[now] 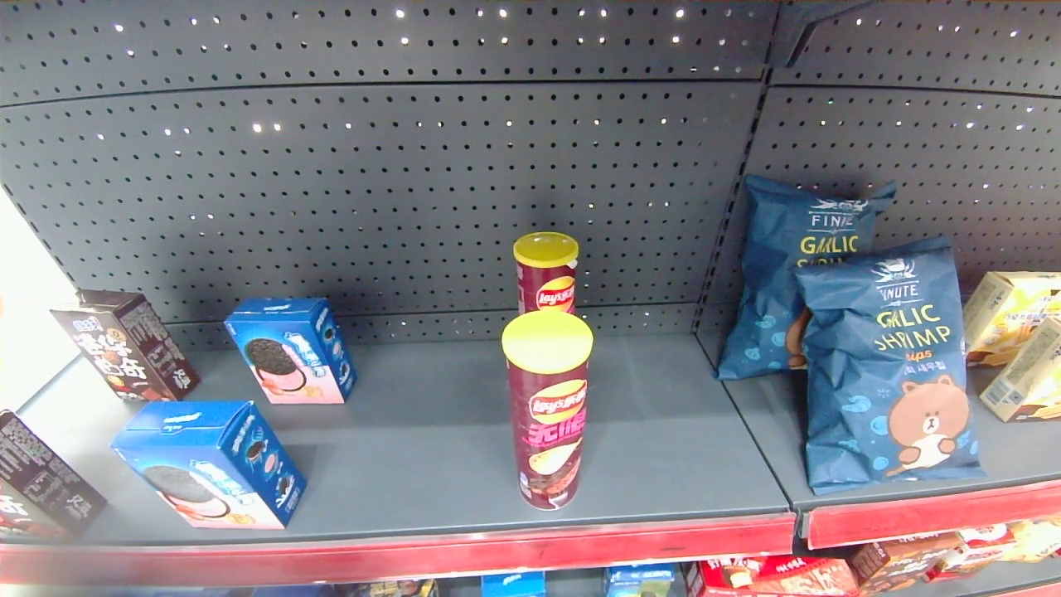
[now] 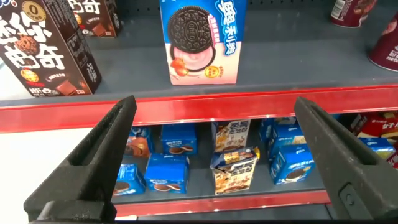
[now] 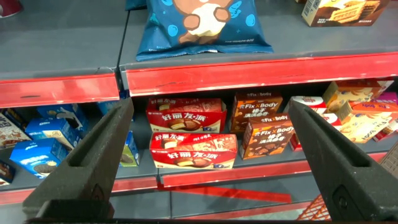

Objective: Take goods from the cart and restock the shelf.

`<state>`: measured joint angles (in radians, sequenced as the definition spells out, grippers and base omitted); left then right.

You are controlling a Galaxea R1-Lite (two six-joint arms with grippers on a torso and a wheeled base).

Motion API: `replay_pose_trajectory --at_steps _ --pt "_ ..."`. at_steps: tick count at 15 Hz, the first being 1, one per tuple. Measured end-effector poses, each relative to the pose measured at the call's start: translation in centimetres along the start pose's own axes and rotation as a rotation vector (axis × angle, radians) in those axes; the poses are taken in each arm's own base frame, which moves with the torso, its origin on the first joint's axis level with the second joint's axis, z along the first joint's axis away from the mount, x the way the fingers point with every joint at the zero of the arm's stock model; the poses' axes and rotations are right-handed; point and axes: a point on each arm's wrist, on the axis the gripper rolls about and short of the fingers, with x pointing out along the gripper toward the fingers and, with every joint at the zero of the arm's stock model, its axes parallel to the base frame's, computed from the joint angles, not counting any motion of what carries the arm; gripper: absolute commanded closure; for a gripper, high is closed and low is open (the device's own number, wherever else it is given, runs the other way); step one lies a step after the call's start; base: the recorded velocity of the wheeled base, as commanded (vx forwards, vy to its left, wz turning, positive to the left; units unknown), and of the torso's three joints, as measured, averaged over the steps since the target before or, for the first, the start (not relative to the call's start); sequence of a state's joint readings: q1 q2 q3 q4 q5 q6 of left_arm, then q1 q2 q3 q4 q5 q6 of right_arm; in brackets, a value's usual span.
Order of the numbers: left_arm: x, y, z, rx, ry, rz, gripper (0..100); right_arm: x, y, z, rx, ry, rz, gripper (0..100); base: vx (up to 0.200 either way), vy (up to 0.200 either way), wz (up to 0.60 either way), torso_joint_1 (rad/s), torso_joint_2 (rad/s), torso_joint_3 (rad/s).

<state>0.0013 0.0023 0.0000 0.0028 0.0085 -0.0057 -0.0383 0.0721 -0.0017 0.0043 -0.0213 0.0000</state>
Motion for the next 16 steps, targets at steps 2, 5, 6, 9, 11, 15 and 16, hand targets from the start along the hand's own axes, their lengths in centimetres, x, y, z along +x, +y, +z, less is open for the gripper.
replay_pose_trajectory --at_steps 2,5,6,9,11,15,16 --pt "0.0 0.0 0.01 0.0 -0.001 0.0 0 0.0 0.0 0.0 0.0 0.0 0.0 0 0.0 0.0 0.0 0.0 0.0 0.0" --pt "0.0 0.0 0.01 0.0 -0.001 0.0 0 0.0 0.0 0.0 0.0 0.0 0.0 0 0.0 0.0 0.0 0.0 0.0 0.0" --pt "0.0 0.0 0.01 0.0 -0.001 0.0 0 0.0 0.0 0.0 0.0 0.0 0.0 0 0.0 0.0 0.0 0.0 0.0 0.0" --pt "0.0 0.0 0.01 0.0 0.0 0.0 0 0.0 0.0 0.0 0.0 0.0 0.0 0 0.0 0.0 0.0 0.0 0.0 0.0" --pt "-0.01 0.0 0.02 0.0 -0.001 0.0 0 0.0 0.0 0.0 0.0 0.0 0.0 0 0.0 0.0 0.0 0.0 0.0 0.0" --pt "-0.01 0.0 0.02 0.0 -0.001 0.0 0 0.0 0.0 0.0 0.0 0.0 0.002 0 0.0 0.0 0.0 0.0 0.0 0.0" --pt "-0.01 0.0 0.03 0.0 -0.002 0.0 0 0.0 0.0 0.0 0.0 0.0 0.001 0 0.0 0.0 0.0 0.0 0.0 0.0"
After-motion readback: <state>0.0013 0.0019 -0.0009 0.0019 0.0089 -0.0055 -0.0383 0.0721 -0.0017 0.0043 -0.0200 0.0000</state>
